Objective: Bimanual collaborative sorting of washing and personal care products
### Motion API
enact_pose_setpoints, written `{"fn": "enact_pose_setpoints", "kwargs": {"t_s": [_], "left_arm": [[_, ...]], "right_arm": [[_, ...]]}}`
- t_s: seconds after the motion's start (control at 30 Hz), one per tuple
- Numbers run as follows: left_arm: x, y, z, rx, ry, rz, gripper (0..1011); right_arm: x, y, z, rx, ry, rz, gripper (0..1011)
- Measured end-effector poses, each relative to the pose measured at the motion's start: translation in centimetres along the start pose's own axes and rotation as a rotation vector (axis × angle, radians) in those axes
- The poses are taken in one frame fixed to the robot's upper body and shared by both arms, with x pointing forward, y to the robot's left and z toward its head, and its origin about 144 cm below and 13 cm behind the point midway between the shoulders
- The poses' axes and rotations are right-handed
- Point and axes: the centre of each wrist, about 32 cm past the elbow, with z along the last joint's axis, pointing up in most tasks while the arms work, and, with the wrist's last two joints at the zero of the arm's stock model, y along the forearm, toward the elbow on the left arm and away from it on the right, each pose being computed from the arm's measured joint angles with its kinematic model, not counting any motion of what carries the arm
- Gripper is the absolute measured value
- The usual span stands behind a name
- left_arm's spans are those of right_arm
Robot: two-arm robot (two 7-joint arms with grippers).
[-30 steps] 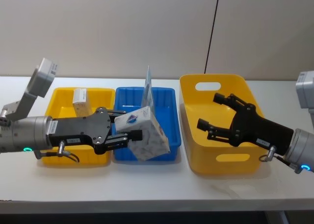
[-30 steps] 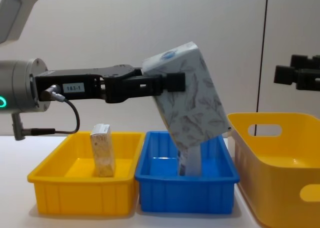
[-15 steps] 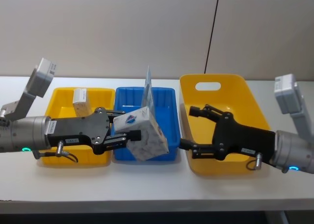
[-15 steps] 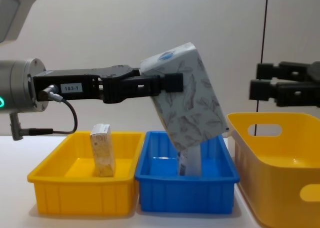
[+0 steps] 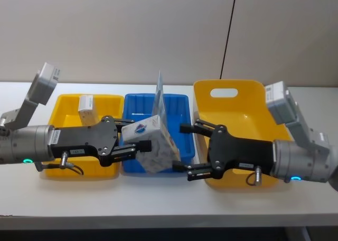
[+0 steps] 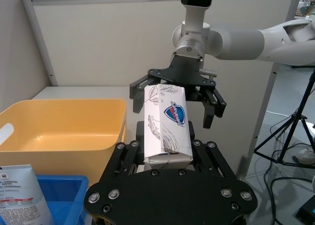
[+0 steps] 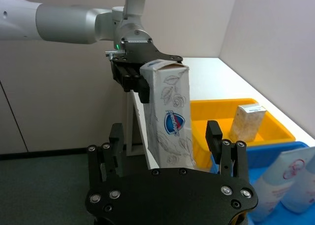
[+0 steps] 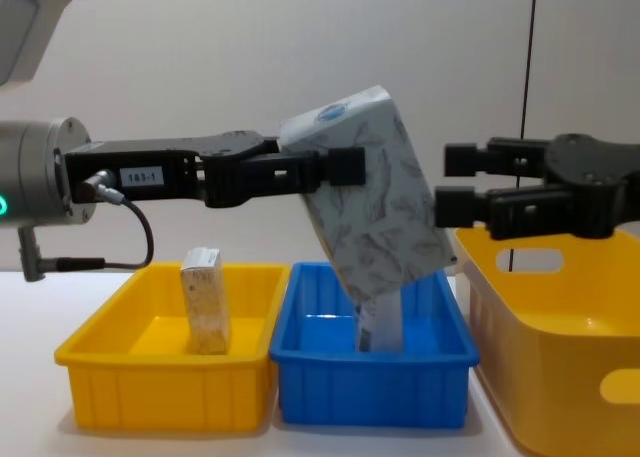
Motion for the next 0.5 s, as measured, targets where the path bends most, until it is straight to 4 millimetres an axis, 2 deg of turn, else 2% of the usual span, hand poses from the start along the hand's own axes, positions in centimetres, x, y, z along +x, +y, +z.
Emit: {"fn": "enact_pose_setpoints", "kwargs": {"t_s": [0.5], "left_arm": [[0.0, 0.0, 0.0, 0.0, 0.0, 0.0, 378]], "right_arm": [[1.2, 2.1, -0.1, -0.019, -0.012, 0.022, 1003]]}}
